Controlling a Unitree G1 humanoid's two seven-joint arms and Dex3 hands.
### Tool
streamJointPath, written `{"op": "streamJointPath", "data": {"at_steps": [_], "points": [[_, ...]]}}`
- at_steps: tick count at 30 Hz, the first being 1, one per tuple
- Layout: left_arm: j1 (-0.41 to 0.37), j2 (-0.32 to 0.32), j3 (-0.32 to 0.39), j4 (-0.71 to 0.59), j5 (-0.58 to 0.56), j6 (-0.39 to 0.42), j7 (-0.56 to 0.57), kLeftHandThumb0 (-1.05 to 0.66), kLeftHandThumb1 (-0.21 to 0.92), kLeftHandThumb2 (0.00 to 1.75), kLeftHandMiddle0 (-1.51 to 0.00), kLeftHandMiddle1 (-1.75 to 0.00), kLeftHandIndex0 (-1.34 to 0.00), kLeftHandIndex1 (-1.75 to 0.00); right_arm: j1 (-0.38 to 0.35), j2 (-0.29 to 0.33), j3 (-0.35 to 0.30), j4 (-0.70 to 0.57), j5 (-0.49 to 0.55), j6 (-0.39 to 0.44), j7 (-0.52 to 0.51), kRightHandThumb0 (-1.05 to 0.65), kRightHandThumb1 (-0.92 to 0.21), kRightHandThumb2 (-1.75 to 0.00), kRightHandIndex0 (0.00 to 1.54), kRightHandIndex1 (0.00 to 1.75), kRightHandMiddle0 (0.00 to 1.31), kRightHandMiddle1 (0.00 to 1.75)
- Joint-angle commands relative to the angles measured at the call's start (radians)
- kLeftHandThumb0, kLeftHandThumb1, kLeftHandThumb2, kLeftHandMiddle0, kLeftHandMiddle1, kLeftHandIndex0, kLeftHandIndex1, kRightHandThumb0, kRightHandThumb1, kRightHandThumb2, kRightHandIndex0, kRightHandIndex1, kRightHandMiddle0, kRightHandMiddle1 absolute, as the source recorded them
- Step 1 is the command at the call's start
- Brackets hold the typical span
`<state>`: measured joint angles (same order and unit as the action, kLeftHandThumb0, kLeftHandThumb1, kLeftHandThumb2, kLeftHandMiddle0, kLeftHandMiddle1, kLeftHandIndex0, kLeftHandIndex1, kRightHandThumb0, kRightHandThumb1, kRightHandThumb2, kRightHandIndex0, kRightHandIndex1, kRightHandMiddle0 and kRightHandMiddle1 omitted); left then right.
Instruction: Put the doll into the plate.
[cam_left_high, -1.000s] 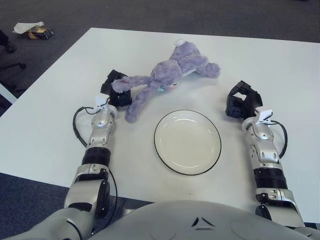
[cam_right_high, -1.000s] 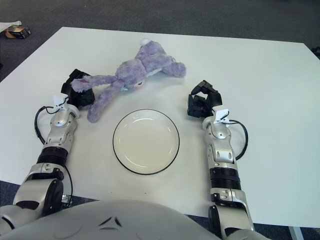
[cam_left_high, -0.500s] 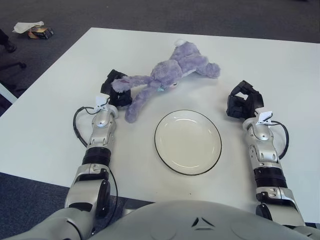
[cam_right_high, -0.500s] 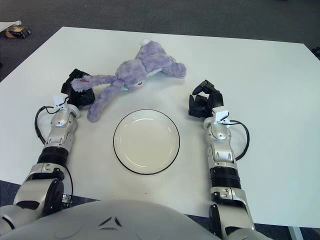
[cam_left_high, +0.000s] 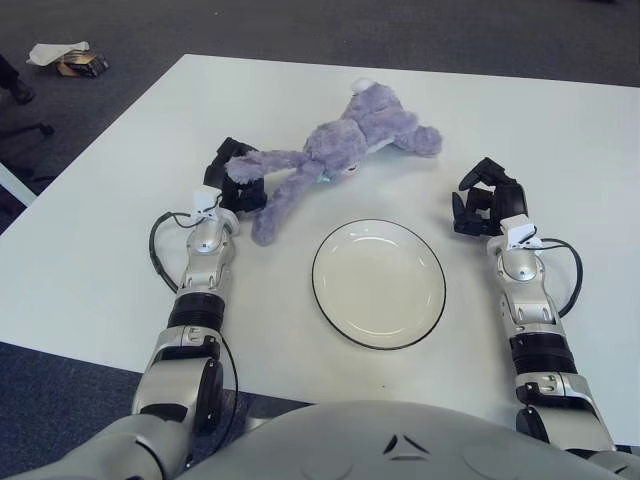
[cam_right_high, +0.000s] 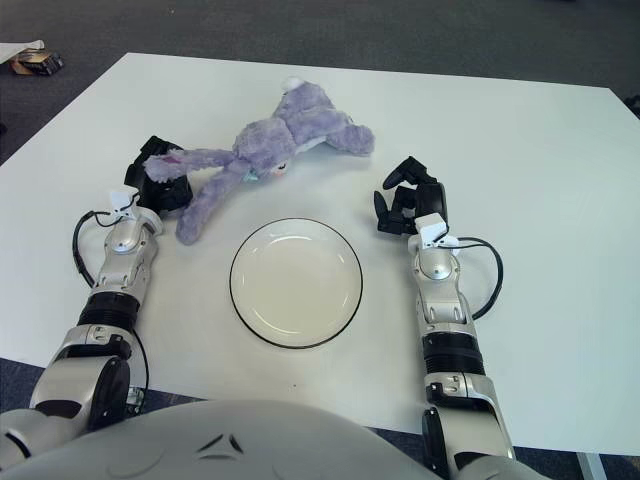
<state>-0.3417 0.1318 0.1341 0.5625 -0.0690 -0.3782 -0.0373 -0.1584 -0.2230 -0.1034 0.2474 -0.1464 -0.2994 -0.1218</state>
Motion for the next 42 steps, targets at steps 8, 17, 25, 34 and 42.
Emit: {"op": "streamJointPath", "data": {"at_steps": [8,17,25,34,42], "points": [[0.106,-0.014,0.005,-0.028,0.016,0.003,0.027,-0.44,0.45,1.16,-1.10,-1.75,-0.51,-1.75,-0.034,-0.046,0.006,-0.060,-0.085,-0.006,-0.017,-0.45,-0.43,-1.18,0.99,1.75,0.52,1.75],[0.099,0.023,0.034,-0.057,0.027,-0.027,0.052,-0.44,0.46,1.14,-1.08,-1.75,-0.50,-1.75,-0.043,-0.059,0.017,-0.123,-0.121,0.034,0.006,-0.44,-0.44,-1.16,0.94,1.75,0.51,1.75],[0.128,0.119,0.030,-0.151,0.183,-0.055,0.131,-0.43,0.48,1.12,-1.07,-1.75,-0.49,-1.75,-0.045,-0.069,0.024,-0.181,-0.145,0.103,0.031,-0.44,-0.45,-1.14,0.94,1.75,0.50,1.75],[0.166,0.304,-0.044,-0.304,0.630,0.115,0.278,-0.43,0.49,1.10,-1.02,-1.75,-0.47,-1.75,-0.047,-0.071,0.031,-0.211,-0.159,0.143,0.037,-0.43,-0.46,-1.13,0.95,1.75,0.49,1.75],[0.217,0.357,-0.063,-0.523,0.868,0.399,0.209,-0.44,0.46,1.13,-1.04,-1.75,-0.49,-1.75,-0.049,-0.079,0.035,-0.213,-0.189,0.163,0.025,-0.43,-0.47,-1.12,0.94,1.75,0.49,1.75]]}}
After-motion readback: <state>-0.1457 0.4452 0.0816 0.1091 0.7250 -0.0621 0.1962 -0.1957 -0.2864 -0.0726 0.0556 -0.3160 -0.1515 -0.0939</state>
